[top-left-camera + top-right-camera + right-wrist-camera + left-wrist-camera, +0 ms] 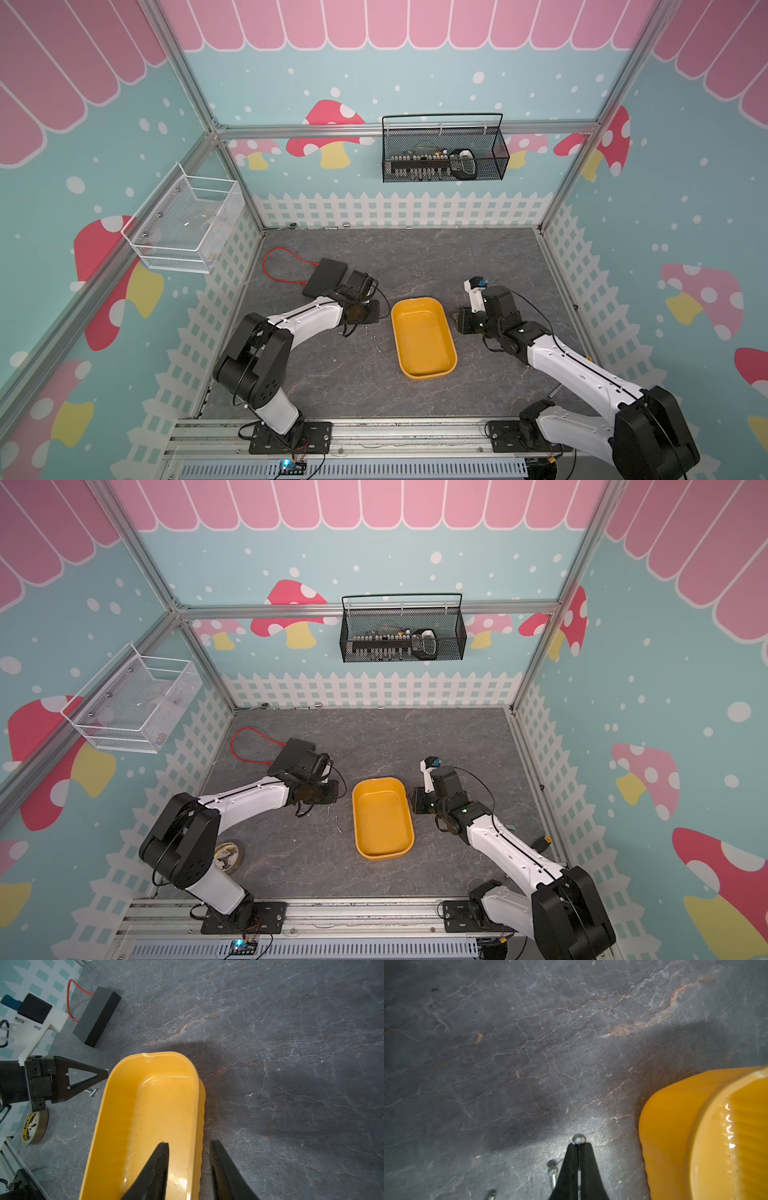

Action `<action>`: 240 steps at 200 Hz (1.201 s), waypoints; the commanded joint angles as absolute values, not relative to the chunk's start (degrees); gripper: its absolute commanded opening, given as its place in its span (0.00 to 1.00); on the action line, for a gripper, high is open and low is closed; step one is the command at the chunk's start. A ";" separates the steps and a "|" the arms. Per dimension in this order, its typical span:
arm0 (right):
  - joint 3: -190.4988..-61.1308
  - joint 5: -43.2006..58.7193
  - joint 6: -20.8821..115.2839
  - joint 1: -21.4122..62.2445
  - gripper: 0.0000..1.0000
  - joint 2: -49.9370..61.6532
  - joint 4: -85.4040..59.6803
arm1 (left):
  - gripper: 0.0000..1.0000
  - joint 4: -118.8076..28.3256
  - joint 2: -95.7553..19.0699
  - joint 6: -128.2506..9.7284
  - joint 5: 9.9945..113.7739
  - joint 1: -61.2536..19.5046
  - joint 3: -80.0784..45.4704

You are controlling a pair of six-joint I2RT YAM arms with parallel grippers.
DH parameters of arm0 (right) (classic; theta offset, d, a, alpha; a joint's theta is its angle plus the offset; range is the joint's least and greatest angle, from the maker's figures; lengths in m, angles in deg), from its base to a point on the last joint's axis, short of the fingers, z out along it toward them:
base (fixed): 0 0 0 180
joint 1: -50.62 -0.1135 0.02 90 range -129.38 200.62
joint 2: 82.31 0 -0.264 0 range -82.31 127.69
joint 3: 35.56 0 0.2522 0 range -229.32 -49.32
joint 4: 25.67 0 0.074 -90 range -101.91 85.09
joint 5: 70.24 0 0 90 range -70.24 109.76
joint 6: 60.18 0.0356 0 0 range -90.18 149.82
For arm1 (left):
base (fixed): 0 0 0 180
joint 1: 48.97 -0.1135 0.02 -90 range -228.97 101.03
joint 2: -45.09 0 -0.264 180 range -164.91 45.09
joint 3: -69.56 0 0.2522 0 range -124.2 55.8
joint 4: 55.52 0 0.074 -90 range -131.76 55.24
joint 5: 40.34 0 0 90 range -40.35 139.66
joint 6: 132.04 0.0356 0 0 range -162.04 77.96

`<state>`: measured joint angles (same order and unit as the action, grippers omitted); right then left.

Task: Take out the screws from the storage box
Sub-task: Place the screw at the center of the board, then reset both arms

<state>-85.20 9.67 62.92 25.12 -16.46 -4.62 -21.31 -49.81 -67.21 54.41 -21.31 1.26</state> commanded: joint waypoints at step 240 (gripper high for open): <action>-77.63 27.31 23.31 39.01 1.00 -16.71 -50.91 | 0.63 -64.52 -37.08 -48.75 45.33 -40.69 18.43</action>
<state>-86.34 24.27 30.29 35.09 -14.63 -32.36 -53.11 -37.19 -50.62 43.13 -37.60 10.41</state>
